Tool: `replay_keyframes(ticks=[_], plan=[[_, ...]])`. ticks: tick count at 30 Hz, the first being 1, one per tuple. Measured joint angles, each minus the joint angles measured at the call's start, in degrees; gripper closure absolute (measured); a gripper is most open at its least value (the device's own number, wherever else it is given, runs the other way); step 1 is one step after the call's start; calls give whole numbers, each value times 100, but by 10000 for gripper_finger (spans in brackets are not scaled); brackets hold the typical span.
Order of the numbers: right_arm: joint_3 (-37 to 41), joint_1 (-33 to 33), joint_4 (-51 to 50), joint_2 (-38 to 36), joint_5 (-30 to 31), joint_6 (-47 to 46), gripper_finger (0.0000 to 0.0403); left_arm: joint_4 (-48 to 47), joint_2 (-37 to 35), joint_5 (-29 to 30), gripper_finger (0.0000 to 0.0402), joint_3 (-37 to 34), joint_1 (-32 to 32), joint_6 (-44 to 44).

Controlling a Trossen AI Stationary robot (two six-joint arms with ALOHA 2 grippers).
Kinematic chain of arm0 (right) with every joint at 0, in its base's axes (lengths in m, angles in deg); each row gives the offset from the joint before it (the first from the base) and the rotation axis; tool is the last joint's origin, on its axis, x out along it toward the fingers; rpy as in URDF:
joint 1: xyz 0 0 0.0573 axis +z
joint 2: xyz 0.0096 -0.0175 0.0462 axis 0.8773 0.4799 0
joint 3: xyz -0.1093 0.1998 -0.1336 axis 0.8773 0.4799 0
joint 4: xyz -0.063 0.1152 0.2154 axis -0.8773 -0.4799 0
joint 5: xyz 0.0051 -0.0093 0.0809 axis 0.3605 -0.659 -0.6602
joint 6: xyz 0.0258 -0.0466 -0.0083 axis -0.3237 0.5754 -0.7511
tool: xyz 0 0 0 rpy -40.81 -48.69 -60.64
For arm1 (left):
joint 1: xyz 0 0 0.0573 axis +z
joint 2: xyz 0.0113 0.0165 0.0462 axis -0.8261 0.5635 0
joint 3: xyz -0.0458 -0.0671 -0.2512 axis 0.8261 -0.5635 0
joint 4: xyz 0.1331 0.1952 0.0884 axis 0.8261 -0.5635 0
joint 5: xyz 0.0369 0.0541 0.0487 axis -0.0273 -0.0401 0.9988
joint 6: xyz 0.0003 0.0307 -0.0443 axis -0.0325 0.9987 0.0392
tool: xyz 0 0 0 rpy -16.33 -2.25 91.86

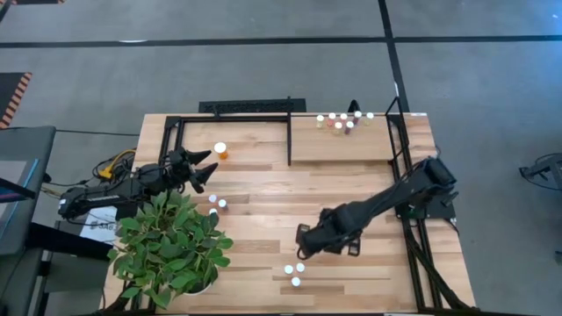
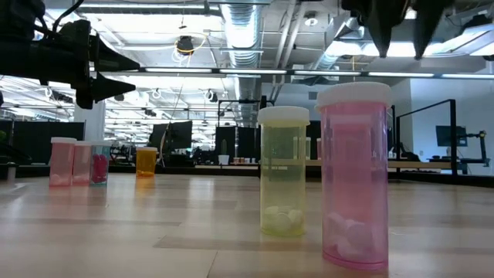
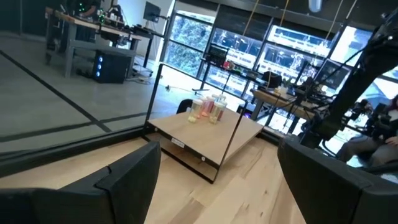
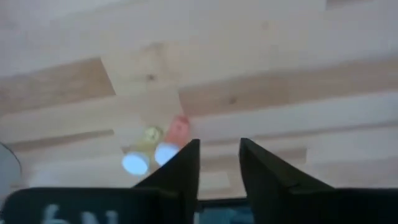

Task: Pick and place medicine bottles onto shelf by color
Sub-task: Put the pink pill bottle on the shelf

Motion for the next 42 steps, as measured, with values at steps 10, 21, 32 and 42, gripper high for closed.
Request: replay_keyframes(ticks=[10, 21, 32, 42], plan=[[2, 132, 929, 432, -223, -767, 97, 3, -3, 7, 90, 1, 1, 0], [-465, 88, 1368, 1173, -389, -1092, 40, 4, 1, 9, 90, 1, 0, 0], [-461, 127, 1218, 1197, -385, -1897, 40, 3, 1, 7, 90, 0, 0, 0], [-456, 275, 1638, 1608, -388, -2269, 47, 5, 0, 7, 90, 1, 1, 0]])
